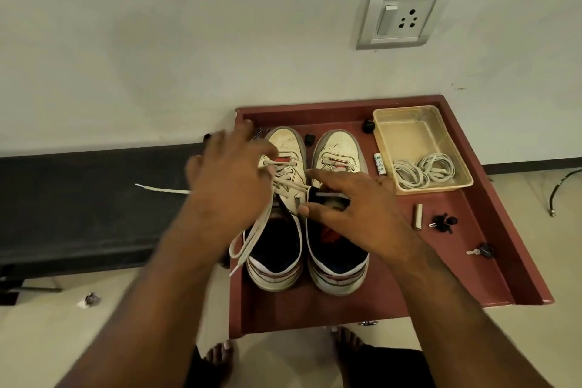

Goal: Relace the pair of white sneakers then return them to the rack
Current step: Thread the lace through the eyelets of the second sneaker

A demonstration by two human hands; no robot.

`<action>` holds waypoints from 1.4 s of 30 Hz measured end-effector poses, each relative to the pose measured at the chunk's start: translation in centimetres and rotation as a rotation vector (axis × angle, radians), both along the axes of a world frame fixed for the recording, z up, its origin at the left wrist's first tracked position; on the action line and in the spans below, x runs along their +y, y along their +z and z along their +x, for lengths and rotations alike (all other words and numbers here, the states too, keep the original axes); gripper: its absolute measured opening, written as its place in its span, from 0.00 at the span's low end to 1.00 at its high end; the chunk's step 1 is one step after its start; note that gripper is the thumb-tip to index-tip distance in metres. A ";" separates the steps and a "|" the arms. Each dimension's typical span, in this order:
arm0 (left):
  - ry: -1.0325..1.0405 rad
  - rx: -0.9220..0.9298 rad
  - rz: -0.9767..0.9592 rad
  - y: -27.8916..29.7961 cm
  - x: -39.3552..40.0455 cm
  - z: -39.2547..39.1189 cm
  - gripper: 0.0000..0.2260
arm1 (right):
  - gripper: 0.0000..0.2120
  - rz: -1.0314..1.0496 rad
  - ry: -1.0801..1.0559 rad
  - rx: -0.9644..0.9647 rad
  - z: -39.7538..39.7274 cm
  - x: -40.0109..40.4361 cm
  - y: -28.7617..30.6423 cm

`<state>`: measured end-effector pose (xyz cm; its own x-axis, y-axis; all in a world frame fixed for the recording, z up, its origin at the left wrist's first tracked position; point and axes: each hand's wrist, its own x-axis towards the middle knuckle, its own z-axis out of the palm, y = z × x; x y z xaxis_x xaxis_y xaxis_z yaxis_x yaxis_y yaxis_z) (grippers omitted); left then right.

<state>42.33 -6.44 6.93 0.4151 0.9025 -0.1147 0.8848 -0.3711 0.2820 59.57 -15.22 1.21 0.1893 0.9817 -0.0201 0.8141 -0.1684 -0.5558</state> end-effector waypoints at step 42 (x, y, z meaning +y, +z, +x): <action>0.021 -0.029 -0.065 -1.9 0.9 1.2 0.11 | 0.16 -0.087 -0.113 0.427 3.9 -0.3 -0.6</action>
<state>43.48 -5.54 5.04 0.4000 0.9021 -0.1616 0.8833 -0.3325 0.3303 63.48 -15.53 0.58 0.2524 0.9463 -0.2018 0.4886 -0.3046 -0.8176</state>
